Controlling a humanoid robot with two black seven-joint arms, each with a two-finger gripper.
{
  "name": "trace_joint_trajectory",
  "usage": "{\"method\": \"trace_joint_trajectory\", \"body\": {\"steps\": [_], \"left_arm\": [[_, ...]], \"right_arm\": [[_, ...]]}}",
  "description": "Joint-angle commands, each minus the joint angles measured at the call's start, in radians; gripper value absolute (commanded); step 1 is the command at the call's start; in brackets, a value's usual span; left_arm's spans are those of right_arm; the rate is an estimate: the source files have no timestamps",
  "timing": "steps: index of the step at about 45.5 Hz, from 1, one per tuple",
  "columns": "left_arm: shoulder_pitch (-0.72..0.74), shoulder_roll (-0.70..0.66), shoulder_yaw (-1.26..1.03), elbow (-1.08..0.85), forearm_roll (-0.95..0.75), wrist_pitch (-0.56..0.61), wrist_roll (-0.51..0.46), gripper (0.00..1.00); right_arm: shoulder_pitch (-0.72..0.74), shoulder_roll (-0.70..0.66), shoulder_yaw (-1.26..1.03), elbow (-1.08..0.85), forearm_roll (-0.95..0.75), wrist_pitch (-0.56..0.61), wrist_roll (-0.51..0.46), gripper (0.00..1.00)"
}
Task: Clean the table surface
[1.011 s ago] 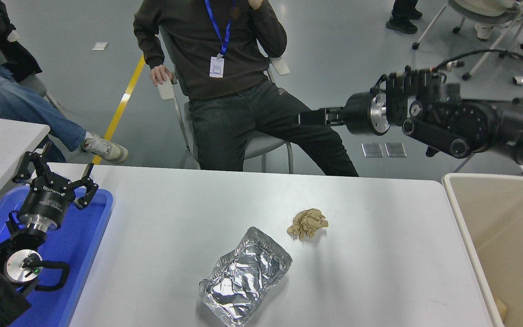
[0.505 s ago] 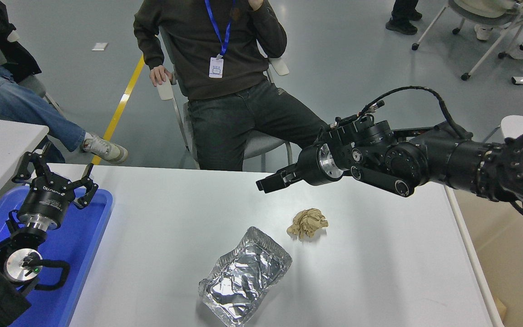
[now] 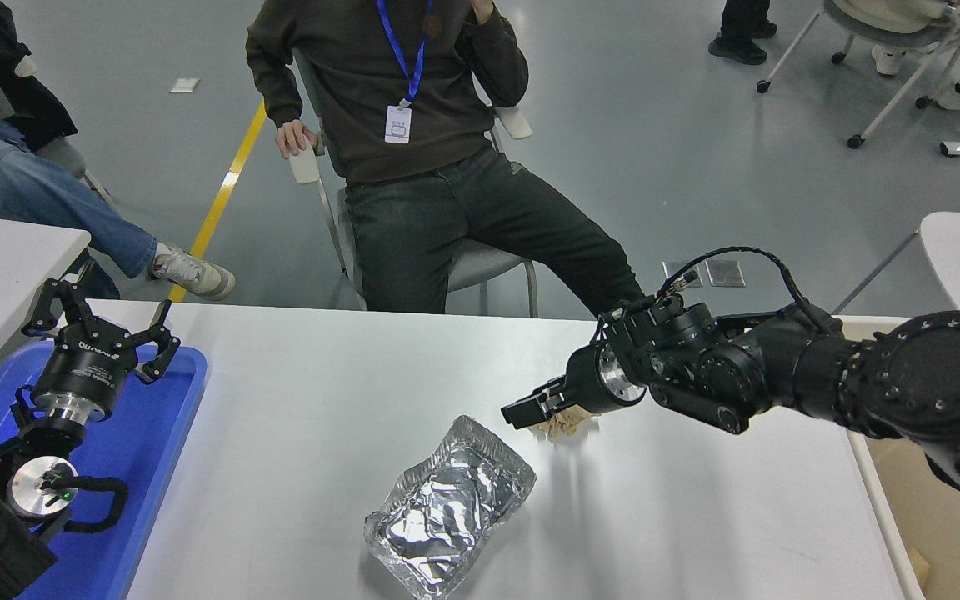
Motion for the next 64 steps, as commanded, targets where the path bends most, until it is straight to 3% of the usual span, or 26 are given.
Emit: {"method": "trace_joint_trajectory", "body": {"steps": [1,42,55,64], "left_arm": [[0.0,0.0,0.0,-0.001,0.0,0.0,-0.001,1.0],[0.0,0.0,0.0,0.001,0.0,0.0,0.001,1.0],[0.0,0.0,0.0,0.001,0.0,0.0,-0.001,1.0],[0.0,0.0,0.0,0.001,0.0,0.002,0.001,1.0]], "right_arm": [[-0.041,0.002,0.027,-0.001,-0.001,-0.008,0.001,0.91],[-0.105,0.002,0.105,0.109,-0.004,-0.01,0.007,0.91],[-0.125,0.002,0.088,0.105,-0.004,-0.082,0.005,0.91],[-0.125,0.002,0.044,0.103,-0.007,-0.103,0.005,0.78]]}}
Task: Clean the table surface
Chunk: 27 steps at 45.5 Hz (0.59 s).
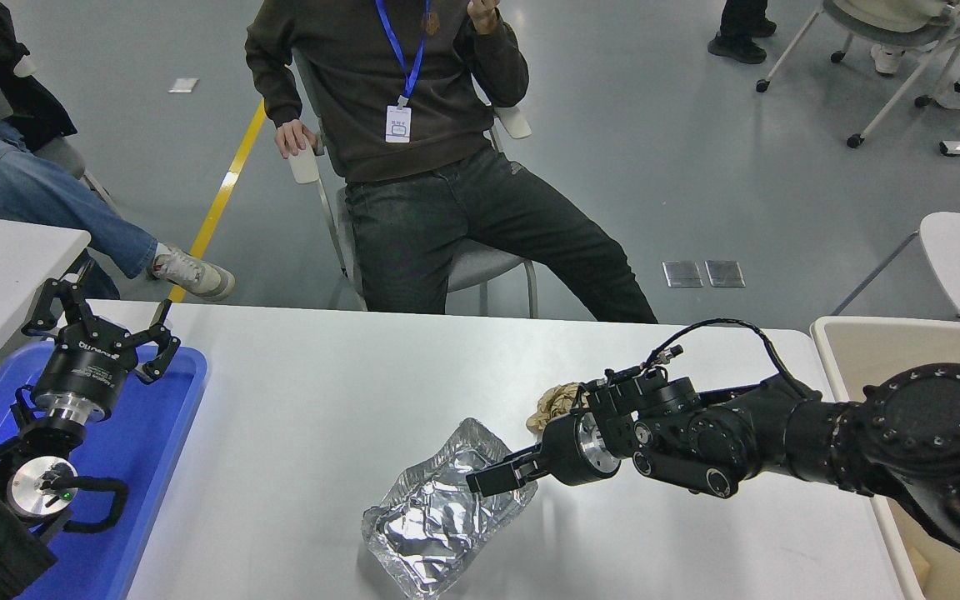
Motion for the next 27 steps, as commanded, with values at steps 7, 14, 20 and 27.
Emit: {"method": "trace_joint_trajectory", "body": {"steps": [7,14,20,27], "left_arm": [[0.0,0.0,0.0,-0.001,0.0,0.0,0.0,1.0],[0.0,0.0,0.0,-0.001,0.0,0.0,0.0,1.0],[0.0,0.0,0.0,-0.001,0.0,0.0,0.001,1.0],[0.0,0.0,0.0,-0.001,0.0,0.0,0.0,1.0]], "right_arm": [[-0.019,0.0,-0.083,-0.009,-0.05,-0.087,0.0,0.57],[-0.035,0.0,-0.104,-0.031,-0.068,-0.095,0.0,0.27],[-0.031,0.0,-0.107,-0.038,-0.07,-0.093,0.001,0.04],[-0.031,0.0,-0.12,-0.061,-0.068,-0.092,0.001,0.0]]}}
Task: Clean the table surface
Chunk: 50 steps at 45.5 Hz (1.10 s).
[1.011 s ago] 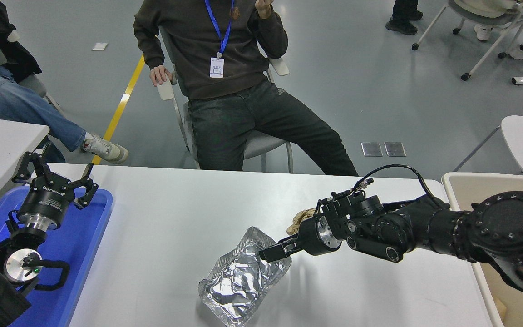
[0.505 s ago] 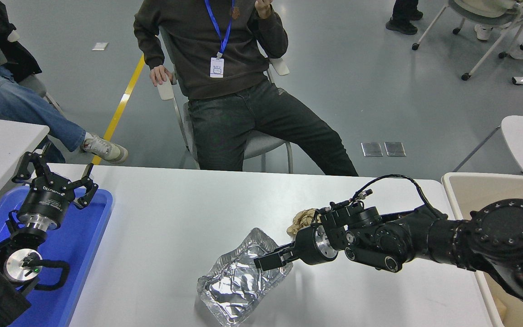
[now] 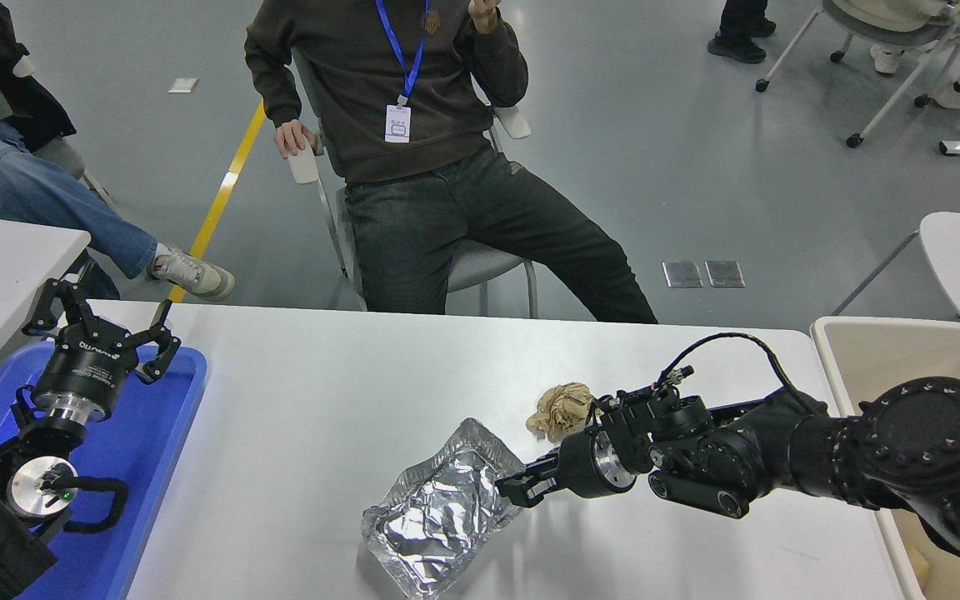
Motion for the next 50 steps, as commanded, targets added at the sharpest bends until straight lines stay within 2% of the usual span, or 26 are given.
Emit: {"method": "trace_joint_trajectory", "body": {"steps": [1,27,43,50], "left_arm": [[0.0,0.0,0.0,-0.001,0.0,0.0,-0.001,1.0],[0.0,0.0,0.0,0.001,0.0,0.0,-0.001,1.0],[0.0,0.0,0.0,-0.001,0.0,0.0,-0.001,1.0],[0.0,0.0,0.0,-0.001,0.0,0.0,-0.001,1.0]], "right_arm": [[-0.005,0.0,-0.021,-0.032,-0.008,-0.007,0.001,0.0],[0.018,0.0,0.011,-0.025,0.014,-0.01,0.034,0.0],[0.13,0.0,0.146,0.026,0.035,0.0,0.069,0.0],[0.205,-0.006,0.18,0.029,0.096,0.003,0.081,0.0]]}}
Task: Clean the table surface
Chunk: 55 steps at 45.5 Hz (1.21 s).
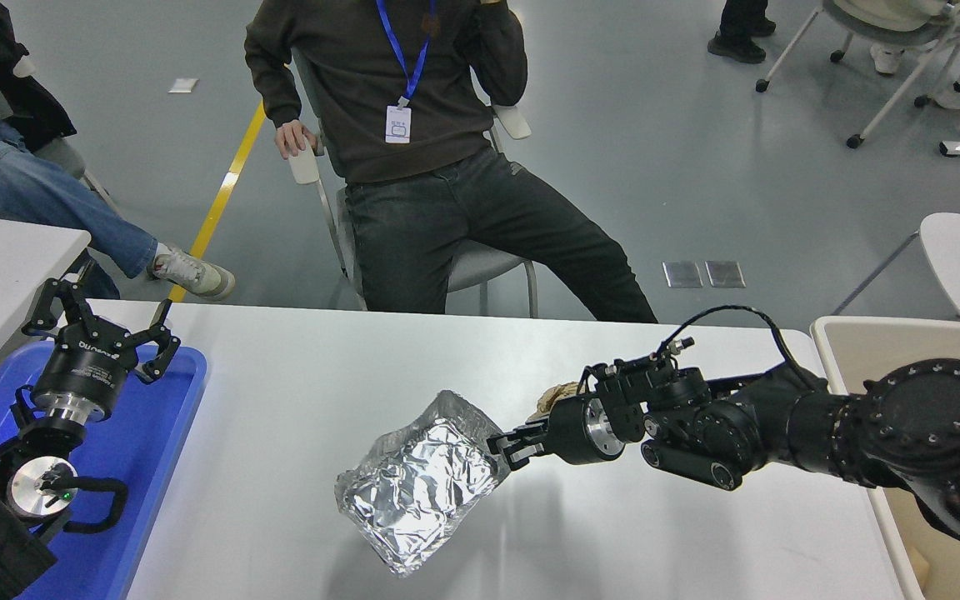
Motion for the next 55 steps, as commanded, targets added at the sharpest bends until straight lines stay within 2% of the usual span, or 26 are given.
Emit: {"method": "trace_joint_trajectory", "body": {"steps": [1,11,26,38,48,55], "left_arm": [[0.0,0.0,0.0,-0.001,0.0,0.0,0.001,1.0],[0.0,0.0,0.0,0.001,0.0,0.0,-0.001,1.0],[0.0,0.0,0.0,0.001,0.0,0.0,0.001,1.0],[0.0,0.0,0.0,-0.001,0.0,0.0,-0.001,1.0],[0.0,0.0,0.0,0.001,0.0,0.0,-0.001,1.0],[0.0,0.0,0.0,0.001,0.0,0.0,0.001,1.0]], "right_arm": [[0.109,-0.008,0.06,0.013,0.073,0.005,0.023,0.0],[0.236,-0.034,0.06,0.012,0.2,0.011,0.038,0.0],[0.331,-0.109,0.074,-0.001,0.325,0.043,0.043,0.0],[0.342,-0.209,0.154,-0.054,0.337,0.064,0.043,0.0],[0.327,-0.353,0.24,-0.209,0.355,0.167,0.043,0.0],[0.296,-0.44,0.253,-0.281,0.398,0.196,0.043,0.0]]}}
